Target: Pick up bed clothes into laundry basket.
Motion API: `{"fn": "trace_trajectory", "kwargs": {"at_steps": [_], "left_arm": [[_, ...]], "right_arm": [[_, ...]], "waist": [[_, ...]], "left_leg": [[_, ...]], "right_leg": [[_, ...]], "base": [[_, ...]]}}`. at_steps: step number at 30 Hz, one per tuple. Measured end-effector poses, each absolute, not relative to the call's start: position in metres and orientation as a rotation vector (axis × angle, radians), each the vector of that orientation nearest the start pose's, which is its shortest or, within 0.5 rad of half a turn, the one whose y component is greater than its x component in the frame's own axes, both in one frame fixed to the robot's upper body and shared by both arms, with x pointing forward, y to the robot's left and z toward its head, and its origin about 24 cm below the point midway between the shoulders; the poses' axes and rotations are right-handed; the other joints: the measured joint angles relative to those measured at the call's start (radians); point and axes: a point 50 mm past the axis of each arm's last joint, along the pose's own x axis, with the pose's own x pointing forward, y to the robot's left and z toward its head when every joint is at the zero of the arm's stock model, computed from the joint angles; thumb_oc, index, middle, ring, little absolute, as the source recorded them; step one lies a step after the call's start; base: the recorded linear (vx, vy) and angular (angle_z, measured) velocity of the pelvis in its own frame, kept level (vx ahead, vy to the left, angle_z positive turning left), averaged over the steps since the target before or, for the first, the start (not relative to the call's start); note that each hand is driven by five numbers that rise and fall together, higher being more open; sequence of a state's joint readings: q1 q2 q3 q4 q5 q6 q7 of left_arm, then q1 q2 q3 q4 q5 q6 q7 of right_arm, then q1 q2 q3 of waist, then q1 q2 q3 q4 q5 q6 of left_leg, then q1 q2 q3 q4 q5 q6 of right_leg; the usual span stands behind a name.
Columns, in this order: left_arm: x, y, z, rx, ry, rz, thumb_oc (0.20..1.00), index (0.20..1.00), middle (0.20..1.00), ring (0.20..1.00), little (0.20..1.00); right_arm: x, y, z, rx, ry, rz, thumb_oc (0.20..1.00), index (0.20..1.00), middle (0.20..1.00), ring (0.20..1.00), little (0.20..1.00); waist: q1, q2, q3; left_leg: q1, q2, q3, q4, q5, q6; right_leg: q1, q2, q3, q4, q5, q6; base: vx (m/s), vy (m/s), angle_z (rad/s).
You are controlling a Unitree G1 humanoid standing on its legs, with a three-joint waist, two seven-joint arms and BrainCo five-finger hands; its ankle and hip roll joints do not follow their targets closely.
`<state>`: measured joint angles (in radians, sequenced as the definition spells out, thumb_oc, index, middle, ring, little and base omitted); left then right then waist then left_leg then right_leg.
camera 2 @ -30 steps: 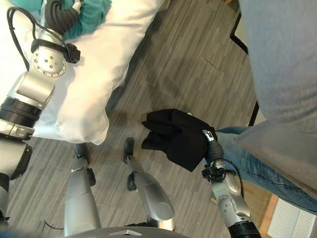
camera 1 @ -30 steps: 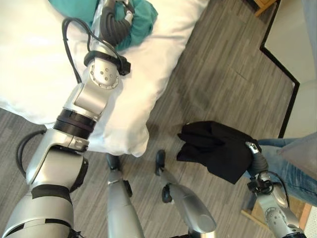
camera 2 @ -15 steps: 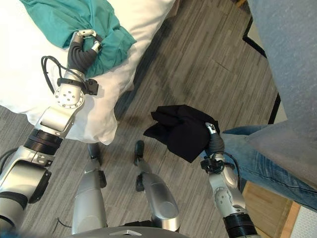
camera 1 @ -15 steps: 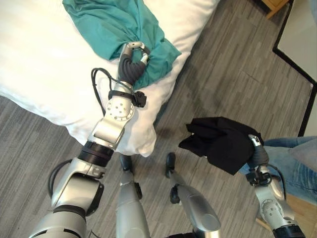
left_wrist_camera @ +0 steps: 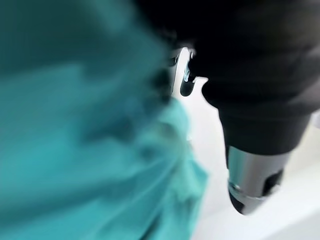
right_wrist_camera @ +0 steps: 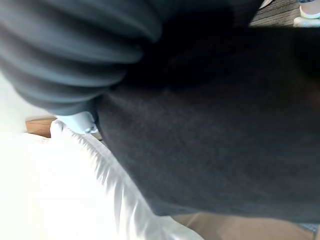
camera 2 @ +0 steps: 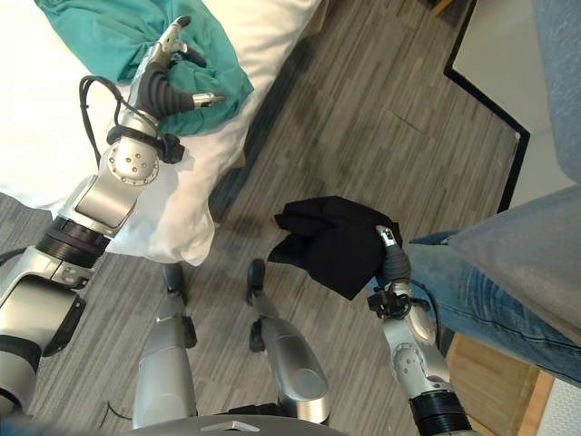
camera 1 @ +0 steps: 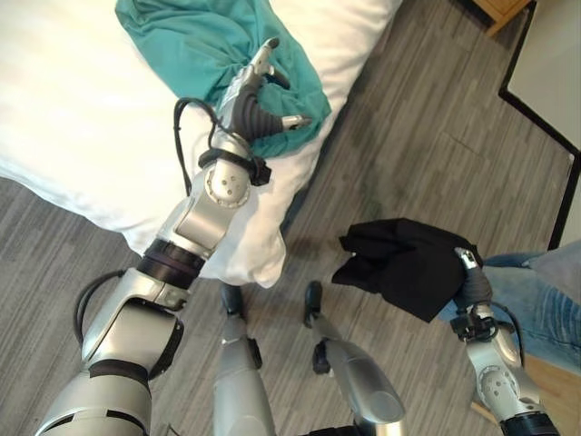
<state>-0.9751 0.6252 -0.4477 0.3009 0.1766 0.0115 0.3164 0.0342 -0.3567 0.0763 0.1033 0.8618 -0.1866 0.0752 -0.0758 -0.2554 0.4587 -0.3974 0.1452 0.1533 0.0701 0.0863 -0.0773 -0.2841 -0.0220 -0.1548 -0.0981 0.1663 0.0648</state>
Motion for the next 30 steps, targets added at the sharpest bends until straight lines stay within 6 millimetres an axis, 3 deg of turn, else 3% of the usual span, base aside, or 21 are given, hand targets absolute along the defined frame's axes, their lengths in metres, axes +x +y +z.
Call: {"fn": "trace_trajectory", "kwargs": {"at_steps": [3, 12, 15, 18, 25, 30], "left_arm": [[0.362, 0.142, 0.283, 0.976, -0.774, 0.118, 1.000, 1.000, 1.000, 1.000, 1.000], [0.360, 0.159, 0.287, 1.220, -0.772, 0.206, 1.000, 1.000, 1.000, 1.000, 1.000], [0.358, 0.163, 0.280, 1.356, -0.753, 0.227, 1.000, 1.000, 1.000, 1.000, 1.000], [0.360, 0.150, 0.263, 1.590, -0.750, 0.206, 1.000, 1.000, 1.000, 1.000, 1.000], [0.378, 0.139, 0.220, 1.752, -0.624, 0.120, 1.000, 1.000, 1.000, 1.000, 1.000], [0.388, 0.122, 0.216, 1.791, -0.621, 0.119, 1.000, 1.000, 1.000, 1.000, 1.000]], "right_arm": [[0.244, -0.214, 0.037, 0.496, -0.042, 0.013, 0.200, 0.200, 0.200, 0.200, 0.200], [0.247, -0.217, 0.041, 0.495, -0.060, 0.008, 0.200, 0.200, 0.200, 0.200, 0.200], [0.247, -0.220, 0.043, 0.495, -0.076, -0.004, 0.200, 0.200, 0.200, 0.200, 0.200], [0.248, -0.219, 0.045, 0.494, -0.081, 0.002, 0.200, 0.200, 0.200, 0.200, 0.200], [0.250, -0.218, 0.047, 0.497, -0.086, 0.010, 0.200, 0.200, 0.200, 0.200, 0.200], [0.250, -0.216, 0.047, 0.502, -0.094, 0.019, 0.200, 0.200, 0.200, 0.200, 0.200]], "waist": [[0.000, 0.007, 0.004], [0.012, 0.040, 0.026], [0.026, 0.053, 0.033], [0.032, 0.053, 0.033], [0.024, 0.053, 0.033], [0.024, 0.046, 0.030]], "left_leg": [[0.000, -0.002, 0.000, 0.000, 0.000, 0.001], [0.006, -0.003, 0.001, -0.002, 0.003, 0.005], [0.021, -0.004, 0.003, -0.012, 0.004, 0.005], [0.023, -0.005, 0.000, -0.016, 0.006, 0.002], [0.024, -0.009, 0.000, -0.016, 0.006, 0.002], [0.009, -0.011, -0.003, -0.015, 0.007, 0.002]], "right_leg": [[0.000, -0.001, 0.001, 0.000, 0.000, 0.000], [0.005, -0.001, 0.003, 0.000, 0.001, -0.002], [0.013, -0.001, 0.008, 0.000, 0.001, -0.002], [0.014, -0.001, 0.004, 0.000, 0.001, -0.002], [0.014, -0.005, 0.006, 0.000, 0.000, -0.001], [0.003, -0.007, 0.004, 0.000, -0.007, 0.009]], "base": [[0.00, 0.000, 0.00], [0.00, 0.000, 0.00], [-0.01, -0.004, -0.03], [-0.01, -0.004, 0.02], [0.00, 0.000, 0.00], [-0.01, 0.009, 0.04]]}}
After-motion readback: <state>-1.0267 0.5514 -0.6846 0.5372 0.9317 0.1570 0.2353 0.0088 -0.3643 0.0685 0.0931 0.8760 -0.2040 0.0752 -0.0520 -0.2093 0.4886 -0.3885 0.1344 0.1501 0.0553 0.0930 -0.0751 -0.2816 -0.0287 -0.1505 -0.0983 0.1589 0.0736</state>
